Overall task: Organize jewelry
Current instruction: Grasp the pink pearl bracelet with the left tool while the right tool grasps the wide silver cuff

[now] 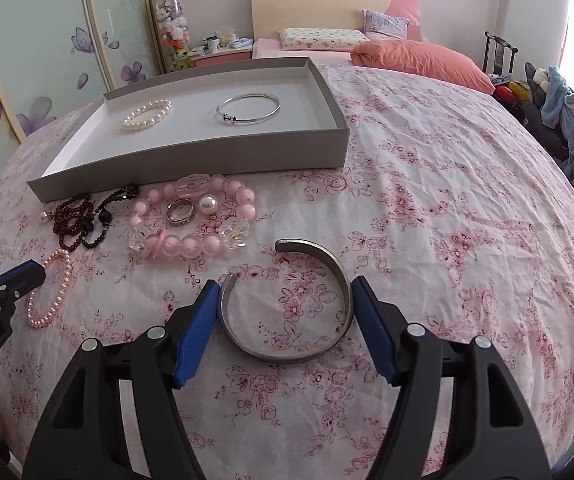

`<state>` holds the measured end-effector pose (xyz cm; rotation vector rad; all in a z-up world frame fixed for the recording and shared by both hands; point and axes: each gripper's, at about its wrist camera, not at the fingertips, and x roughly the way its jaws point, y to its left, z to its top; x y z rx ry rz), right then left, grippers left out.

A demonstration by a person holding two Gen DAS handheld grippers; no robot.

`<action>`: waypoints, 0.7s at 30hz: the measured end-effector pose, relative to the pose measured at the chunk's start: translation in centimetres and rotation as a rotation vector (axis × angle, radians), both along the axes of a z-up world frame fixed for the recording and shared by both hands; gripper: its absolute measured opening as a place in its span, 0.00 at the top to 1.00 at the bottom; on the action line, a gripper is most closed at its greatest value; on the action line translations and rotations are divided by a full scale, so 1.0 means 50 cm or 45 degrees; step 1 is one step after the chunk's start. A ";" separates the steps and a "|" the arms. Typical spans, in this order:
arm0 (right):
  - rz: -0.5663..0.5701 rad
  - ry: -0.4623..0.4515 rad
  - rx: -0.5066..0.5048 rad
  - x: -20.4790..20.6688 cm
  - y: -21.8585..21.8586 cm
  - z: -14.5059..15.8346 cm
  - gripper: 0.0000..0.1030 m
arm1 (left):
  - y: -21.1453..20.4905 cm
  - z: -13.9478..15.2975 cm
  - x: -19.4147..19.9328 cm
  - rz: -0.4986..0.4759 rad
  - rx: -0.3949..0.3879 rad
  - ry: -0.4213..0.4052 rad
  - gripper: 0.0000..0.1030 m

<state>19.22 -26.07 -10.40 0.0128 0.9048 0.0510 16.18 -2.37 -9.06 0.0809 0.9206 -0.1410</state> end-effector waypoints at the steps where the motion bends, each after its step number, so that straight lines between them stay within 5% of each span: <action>1: 0.000 0.000 -0.001 0.001 0.001 0.000 0.34 | 0.003 0.001 -0.001 0.001 -0.002 -0.001 0.86; 5: 0.000 -0.001 -0.006 -0.001 0.001 0.000 0.34 | 0.000 0.000 -0.004 0.005 0.009 -0.011 0.75; 10: 0.000 -0.002 -0.001 -0.001 0.002 0.000 0.35 | 0.004 0.000 -0.003 0.018 -0.002 -0.008 0.93; 21: -0.032 -0.034 0.129 -0.017 -0.014 0.009 0.35 | 0.047 0.020 -0.023 0.062 -0.121 -0.034 0.94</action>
